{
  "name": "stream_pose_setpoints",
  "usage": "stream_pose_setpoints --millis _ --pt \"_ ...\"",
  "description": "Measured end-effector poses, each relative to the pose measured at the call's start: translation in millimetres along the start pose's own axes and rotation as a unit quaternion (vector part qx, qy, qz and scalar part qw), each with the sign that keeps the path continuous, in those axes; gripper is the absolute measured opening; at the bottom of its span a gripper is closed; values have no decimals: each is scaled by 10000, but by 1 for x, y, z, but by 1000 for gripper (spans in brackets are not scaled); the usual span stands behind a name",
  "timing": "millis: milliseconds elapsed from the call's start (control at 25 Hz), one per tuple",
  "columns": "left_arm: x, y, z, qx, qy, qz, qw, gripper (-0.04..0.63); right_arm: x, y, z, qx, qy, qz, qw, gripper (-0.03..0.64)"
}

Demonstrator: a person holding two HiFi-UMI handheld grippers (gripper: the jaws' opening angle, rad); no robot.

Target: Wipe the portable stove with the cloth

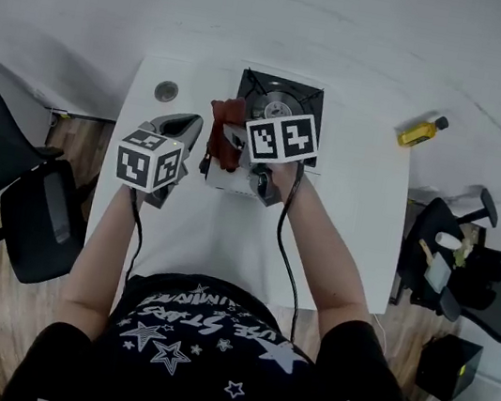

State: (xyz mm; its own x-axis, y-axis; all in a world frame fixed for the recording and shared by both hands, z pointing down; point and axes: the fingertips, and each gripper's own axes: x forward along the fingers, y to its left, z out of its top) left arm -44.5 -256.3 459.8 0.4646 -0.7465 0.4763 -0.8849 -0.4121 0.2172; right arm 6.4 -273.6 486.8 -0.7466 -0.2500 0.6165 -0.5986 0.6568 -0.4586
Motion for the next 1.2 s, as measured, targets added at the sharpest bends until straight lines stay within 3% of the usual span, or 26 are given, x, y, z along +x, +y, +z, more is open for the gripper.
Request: stream_pose_setpoints --millis 120,800,1200 --pt "-2 3 -6 -10 73 40 10000 6 3 -7 -5 -109 69 -126 9998 61" --pt "9 -13 -15 86 250 -136 9996 6 -40 -62 -28 356 -62 -478 9982 61" --pt "19 -28 -19 177 354 -299 9988 6 -78 -102 -47 346 37 -1072 9936 61"
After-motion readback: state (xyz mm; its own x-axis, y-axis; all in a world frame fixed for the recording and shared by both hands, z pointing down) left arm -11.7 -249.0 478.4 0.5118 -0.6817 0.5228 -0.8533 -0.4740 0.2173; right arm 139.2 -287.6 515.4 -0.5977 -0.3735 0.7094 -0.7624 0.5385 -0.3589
